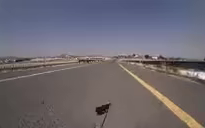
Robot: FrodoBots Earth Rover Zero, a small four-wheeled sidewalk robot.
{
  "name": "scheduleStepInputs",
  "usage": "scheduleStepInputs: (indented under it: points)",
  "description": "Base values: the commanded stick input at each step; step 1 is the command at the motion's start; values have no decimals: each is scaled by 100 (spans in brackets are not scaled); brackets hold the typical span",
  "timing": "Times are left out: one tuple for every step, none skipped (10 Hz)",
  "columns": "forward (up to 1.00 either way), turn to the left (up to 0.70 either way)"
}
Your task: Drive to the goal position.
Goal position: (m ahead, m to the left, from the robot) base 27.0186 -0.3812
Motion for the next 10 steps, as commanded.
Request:
scheduleStepInputs:
  points:
    - [100,-1]
    - [100,-24]
    - [100,-25]
    - [100,-1]
    - [100,-1]
    - [100,-1]
    - [100,-1]
    - [100,-1]
    - [100,-1]
    - [100,-1]
